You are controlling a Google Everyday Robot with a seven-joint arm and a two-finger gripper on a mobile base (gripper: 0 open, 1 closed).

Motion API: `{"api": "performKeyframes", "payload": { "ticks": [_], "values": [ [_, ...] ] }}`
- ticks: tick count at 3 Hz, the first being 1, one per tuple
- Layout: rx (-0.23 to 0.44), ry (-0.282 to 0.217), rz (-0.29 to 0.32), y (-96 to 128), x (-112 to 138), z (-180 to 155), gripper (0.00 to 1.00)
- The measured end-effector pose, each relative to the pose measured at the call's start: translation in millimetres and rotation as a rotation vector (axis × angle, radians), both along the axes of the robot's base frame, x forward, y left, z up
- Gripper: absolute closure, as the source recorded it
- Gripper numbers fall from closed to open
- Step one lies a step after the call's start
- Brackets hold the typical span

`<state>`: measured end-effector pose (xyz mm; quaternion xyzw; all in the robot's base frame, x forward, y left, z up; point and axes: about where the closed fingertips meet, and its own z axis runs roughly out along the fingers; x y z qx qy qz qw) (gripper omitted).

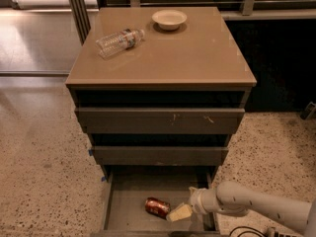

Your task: Pick coke can from bottom drawer and place on counter

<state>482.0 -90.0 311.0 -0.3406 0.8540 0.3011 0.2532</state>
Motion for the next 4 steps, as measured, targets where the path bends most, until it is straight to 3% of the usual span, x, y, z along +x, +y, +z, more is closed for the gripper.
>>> {"api": "performKeyframes", "payload": {
  "ticks": [1,2,4],
  "values": [
    [0.005,0.002,0.004,4,-1,-2,0.0],
    [0.056,0.026,0.054,74,-13,-58,0.0],
    [0.037,0.008,0.027,73,-13,-62,0.0]
  ]
}}
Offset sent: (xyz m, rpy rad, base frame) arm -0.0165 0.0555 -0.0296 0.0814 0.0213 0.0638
